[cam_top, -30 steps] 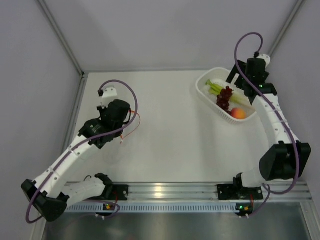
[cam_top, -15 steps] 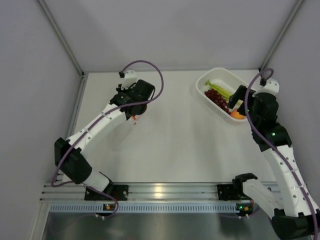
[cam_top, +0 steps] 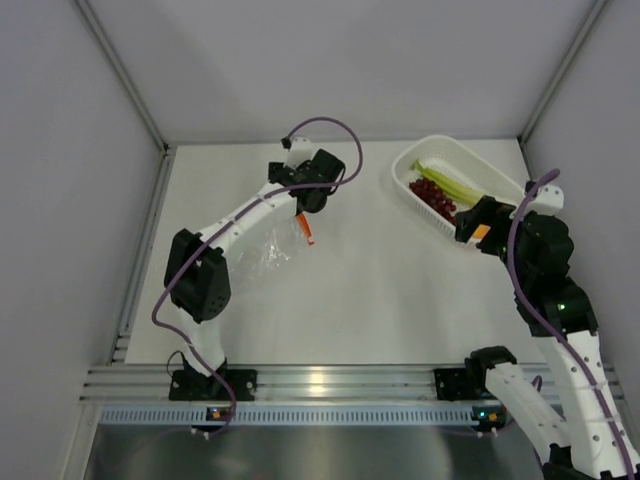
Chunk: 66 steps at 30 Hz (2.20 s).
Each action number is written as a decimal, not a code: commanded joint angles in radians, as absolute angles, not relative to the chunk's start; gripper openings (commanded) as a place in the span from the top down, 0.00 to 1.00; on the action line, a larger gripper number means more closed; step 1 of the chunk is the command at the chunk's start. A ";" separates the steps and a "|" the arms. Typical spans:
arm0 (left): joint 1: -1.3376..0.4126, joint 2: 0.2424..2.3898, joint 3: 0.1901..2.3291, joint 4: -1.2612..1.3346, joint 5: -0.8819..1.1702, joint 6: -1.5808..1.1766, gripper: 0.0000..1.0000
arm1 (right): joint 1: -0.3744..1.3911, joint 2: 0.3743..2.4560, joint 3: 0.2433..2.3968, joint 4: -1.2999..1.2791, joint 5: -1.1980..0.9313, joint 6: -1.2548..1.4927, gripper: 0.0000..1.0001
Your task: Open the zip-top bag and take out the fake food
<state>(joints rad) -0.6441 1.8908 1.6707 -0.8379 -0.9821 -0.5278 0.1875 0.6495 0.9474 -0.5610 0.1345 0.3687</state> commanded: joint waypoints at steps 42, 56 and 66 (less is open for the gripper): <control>-0.676 0.525 0.956 -0.738 -0.770 -0.359 0.02 | 0.265 0.508 0.916 -0.603 0.167 0.147 0.00; -0.388 0.456 0.825 -0.604 -0.528 -0.337 0.02 | 0.265 0.560 0.862 -0.548 0.199 0.201 0.01; -0.368 0.468 0.807 -0.604 -0.512 -0.345 0.02 | 0.265 0.569 0.853 -0.543 0.164 0.195 0.00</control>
